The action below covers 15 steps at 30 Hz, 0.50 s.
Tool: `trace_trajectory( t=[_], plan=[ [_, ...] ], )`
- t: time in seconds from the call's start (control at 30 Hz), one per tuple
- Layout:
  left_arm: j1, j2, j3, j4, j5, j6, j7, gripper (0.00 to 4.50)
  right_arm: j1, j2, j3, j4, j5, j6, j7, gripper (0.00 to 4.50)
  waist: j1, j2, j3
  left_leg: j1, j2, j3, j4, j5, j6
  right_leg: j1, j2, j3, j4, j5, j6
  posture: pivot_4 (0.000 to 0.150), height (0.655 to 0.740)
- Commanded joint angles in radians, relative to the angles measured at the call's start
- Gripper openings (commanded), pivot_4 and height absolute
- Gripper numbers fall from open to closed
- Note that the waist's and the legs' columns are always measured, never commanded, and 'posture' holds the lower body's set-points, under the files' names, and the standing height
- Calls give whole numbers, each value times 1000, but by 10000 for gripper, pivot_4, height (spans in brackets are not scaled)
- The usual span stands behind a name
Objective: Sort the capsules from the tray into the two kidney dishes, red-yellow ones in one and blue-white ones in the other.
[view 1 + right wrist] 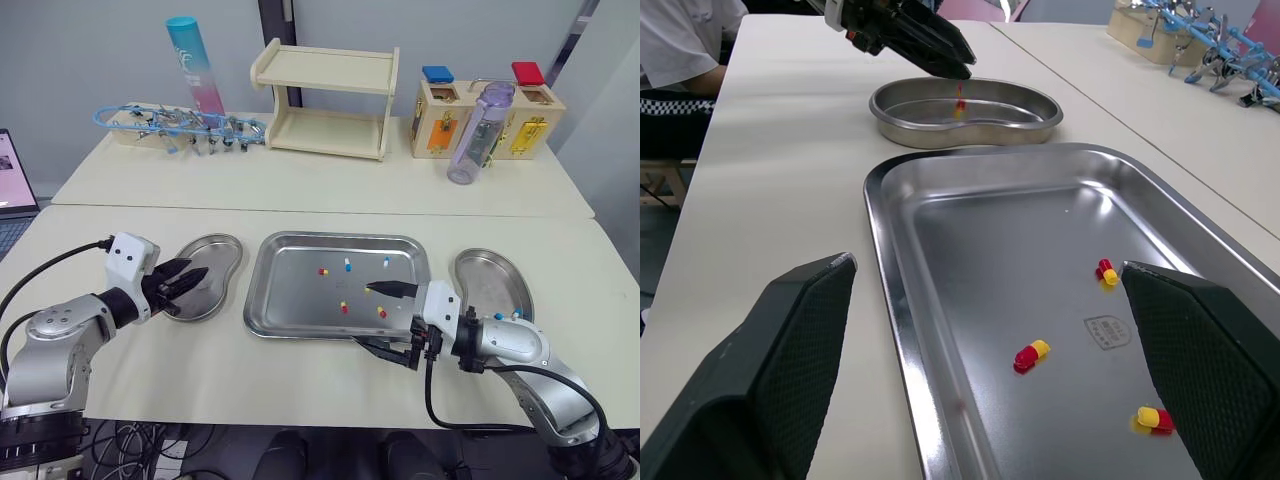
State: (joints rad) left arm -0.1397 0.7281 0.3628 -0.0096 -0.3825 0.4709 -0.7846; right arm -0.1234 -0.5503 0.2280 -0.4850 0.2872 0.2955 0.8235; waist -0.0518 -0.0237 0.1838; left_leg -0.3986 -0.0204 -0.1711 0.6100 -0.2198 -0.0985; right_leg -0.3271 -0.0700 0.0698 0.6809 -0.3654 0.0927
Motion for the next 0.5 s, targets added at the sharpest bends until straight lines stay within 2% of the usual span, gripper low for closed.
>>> trace_trajectory(
  t=[0.03,0.33,0.4,0.5],
  plan=[
    [3,2,64,-40,-49,-3,15,33114,9,-11,-13,-18,-1,-28,9,45000,0,0,0,0,0,0,0,0,0,0,0,0,0,0,0,1500,7400],
    [46,29,188,-82,-103,23,62,33114,27,-22,-23,-33,-1,-30,-2,45000,-4,0,0,0,0,0,0,0,0,0,0,0,0,0,0,1500,7400],
    [89,56,227,-79,-115,28,33,33114,49,-45,-55,-56,11,-20,-2,45000,-5,0,0,0,0,0,0,0,0,0,0,0,0,0,0,1500,7400],
    [183,102,289,-17,-89,2,-2,38666,127,-123,-184,-112,68,10,20,45000,-3,0,0,-1,0,1,0,0,0,0,0,1,-1,0,0,1500,7400]
  ],
)
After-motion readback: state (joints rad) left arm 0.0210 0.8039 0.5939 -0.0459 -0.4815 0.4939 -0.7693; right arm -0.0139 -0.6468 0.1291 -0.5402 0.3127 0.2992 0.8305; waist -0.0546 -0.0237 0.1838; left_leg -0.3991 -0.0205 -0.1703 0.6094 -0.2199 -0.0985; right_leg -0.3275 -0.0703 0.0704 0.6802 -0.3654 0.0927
